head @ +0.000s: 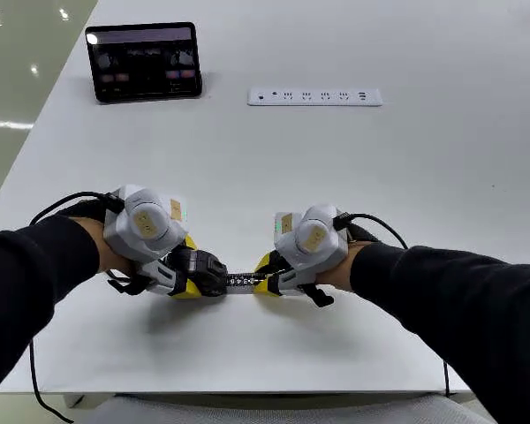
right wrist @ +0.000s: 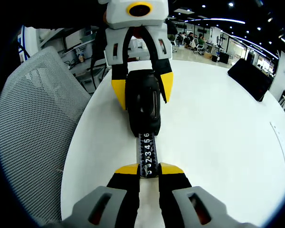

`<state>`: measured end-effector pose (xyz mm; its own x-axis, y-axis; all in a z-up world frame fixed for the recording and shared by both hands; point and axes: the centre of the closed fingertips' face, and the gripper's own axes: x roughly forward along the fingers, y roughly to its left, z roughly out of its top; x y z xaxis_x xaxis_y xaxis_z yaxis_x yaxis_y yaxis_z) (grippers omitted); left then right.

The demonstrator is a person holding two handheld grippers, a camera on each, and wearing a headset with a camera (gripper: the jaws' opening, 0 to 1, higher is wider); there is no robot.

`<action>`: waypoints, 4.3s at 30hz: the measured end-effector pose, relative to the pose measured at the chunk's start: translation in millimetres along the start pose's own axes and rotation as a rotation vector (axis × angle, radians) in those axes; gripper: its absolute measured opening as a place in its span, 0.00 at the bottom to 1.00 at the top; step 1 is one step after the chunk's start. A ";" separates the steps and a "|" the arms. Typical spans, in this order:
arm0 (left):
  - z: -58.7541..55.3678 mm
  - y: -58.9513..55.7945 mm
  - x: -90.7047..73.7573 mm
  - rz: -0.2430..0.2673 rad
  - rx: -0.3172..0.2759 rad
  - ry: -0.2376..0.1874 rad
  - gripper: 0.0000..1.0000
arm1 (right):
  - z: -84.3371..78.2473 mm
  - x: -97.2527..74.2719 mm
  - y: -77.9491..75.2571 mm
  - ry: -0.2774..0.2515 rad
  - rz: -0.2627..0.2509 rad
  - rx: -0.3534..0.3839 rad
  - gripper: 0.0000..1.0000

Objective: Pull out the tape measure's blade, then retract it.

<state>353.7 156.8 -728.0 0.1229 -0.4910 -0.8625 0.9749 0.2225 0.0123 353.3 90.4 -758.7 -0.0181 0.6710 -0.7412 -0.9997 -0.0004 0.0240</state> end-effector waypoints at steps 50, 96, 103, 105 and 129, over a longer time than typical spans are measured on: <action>1.1 0.1 0.7 0.013 -0.006 -0.007 0.34 | -42.1 -40.6 -1.9 0.021 -0.036 0.045 0.09; 1.0 0.4 2.0 0.031 -0.031 -0.018 0.34 | -72.0 -66.8 -5.7 0.028 -0.059 0.075 0.10; 1.8 -0.3 1.7 0.032 -0.034 -0.019 0.34 | -75.1 -69.5 -5.2 0.023 -0.056 0.083 0.10; 1.6 -0.2 1.6 0.034 -0.036 -0.021 0.34 | -75.7 -70.0 -5.3 0.024 -0.056 0.085 0.10; 3.4 -0.4 2.0 0.023 -0.045 -0.030 0.34 | -86.6 -80.2 -8.2 0.032 -0.060 0.101 0.09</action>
<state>354.2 152.8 -727.9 0.1511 -0.5099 -0.8468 0.9626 0.2709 0.0087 361.6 -27.7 -757.5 0.0394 0.6439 -0.7641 -0.9924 0.1144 0.0453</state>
